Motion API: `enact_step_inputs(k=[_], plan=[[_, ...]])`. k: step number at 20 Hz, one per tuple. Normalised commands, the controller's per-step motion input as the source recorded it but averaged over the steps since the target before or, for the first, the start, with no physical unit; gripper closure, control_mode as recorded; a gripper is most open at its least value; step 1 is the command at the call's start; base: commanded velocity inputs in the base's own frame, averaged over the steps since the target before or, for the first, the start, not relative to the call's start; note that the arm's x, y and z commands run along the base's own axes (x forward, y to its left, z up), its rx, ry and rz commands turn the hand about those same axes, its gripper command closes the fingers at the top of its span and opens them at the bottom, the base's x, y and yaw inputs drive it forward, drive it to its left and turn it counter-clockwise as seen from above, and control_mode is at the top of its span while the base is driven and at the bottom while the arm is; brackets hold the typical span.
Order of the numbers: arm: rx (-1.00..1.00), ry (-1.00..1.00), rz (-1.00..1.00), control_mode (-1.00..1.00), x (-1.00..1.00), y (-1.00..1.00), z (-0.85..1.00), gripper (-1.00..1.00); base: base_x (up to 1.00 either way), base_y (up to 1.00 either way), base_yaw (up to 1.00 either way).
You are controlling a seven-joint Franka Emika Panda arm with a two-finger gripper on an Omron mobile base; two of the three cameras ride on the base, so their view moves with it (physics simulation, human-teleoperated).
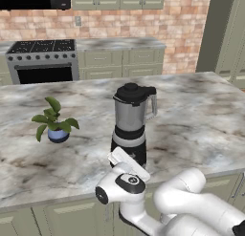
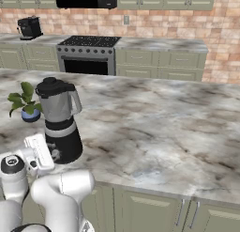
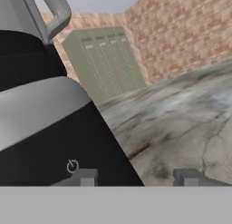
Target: Open the blender lid, put the banana in the blender, close the lid, and start the blender.
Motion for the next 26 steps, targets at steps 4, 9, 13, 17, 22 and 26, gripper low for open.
enact_step_inputs(k=[4,9,13,17,22,26], plan=[[0.0,-0.18,0.02,-1.0,0.11,0.0,0.01,-1.0,0.0,0.0,0.0],[0.0,-0.26,0.0,-1.0,0.05,-0.01,0.02,-1.0,0.0,0.0,0.0],[0.0,-0.26,0.0,-1.0,0.13,0.0,0.04,-1.0,0.0,0.0,0.0],[0.0,-0.25,0.0,-1.0,0.05,-0.01,0.35,-1.0,0.0,0.0,0.0],[0.0,-0.29,0.0,-1.0,-0.61,-0.01,0.98,-1.0,0.0,0.0,0.0],[0.0,-0.18,-0.03,-1.0,-0.57,0.0,1.0,-1.0,0.0,0.0,0.0]])
